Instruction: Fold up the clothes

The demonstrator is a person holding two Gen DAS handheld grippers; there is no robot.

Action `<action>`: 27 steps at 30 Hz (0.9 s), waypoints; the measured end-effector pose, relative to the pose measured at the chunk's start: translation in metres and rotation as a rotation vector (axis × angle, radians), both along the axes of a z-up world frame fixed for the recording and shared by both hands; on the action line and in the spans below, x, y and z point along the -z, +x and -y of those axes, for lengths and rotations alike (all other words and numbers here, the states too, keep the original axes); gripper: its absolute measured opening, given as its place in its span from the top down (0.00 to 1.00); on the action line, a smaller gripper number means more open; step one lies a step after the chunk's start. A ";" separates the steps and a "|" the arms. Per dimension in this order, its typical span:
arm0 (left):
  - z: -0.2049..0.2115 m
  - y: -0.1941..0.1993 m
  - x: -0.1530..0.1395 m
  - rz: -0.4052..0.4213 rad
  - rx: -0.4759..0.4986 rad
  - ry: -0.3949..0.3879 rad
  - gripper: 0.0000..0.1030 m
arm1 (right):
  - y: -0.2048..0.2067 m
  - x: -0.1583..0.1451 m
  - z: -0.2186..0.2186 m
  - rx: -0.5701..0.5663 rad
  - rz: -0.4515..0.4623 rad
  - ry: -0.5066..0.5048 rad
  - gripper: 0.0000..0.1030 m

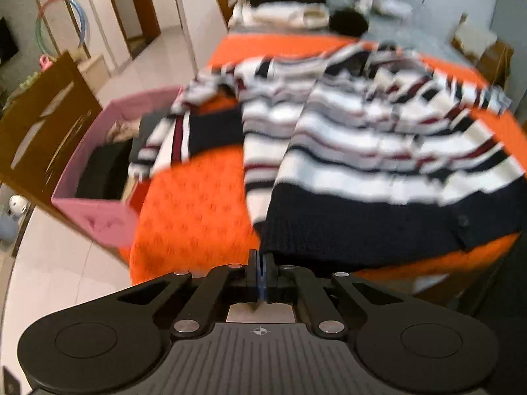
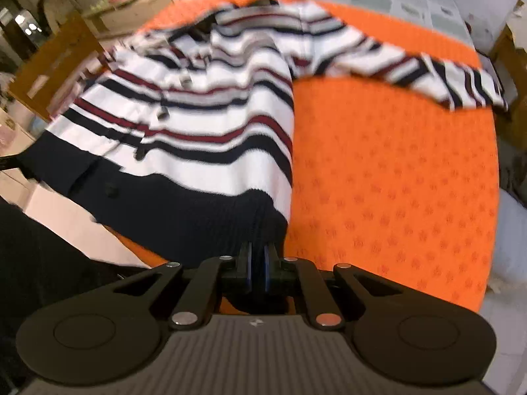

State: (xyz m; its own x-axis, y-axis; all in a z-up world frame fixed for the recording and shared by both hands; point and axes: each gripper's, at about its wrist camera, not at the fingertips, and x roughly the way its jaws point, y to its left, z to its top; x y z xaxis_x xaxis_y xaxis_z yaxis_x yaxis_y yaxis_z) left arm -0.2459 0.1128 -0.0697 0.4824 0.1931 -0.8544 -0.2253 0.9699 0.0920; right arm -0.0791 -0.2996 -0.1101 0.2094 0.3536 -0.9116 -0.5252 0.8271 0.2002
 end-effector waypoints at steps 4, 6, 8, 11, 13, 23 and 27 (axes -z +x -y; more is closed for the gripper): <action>-0.012 -0.004 0.002 0.011 -0.028 0.001 0.96 | -0.002 0.019 -0.005 -0.002 -0.032 -0.018 0.91; -0.018 -0.006 -0.003 0.022 -0.042 -0.004 0.92 | -0.002 0.019 -0.011 -0.021 -0.031 -0.021 0.90; -0.024 -0.012 -0.008 0.043 -0.078 -0.031 0.85 | -0.001 0.014 -0.015 -0.048 -0.026 -0.034 0.87; -0.029 -0.017 -0.014 0.065 -0.134 -0.035 0.76 | 0.001 0.003 -0.018 -0.058 0.006 -0.050 0.81; -0.030 -0.016 -0.016 0.077 -0.164 -0.022 0.71 | 0.006 -0.004 -0.018 -0.064 0.034 -0.045 0.76; -0.042 0.026 -0.023 0.123 -0.032 0.115 0.46 | 0.016 -0.029 -0.042 -0.094 0.122 0.064 0.70; -0.058 0.059 -0.013 0.160 0.068 0.159 0.41 | 0.015 -0.031 -0.066 -0.043 0.154 0.082 0.66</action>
State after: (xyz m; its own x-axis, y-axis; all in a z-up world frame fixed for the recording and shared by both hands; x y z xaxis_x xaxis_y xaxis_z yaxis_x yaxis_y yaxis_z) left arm -0.1866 0.1709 -0.0563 0.6254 0.2819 -0.7276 -0.1842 0.9595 0.2134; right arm -0.0646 -0.2335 -0.0788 0.3270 0.4372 -0.8378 -0.5894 0.7874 0.1808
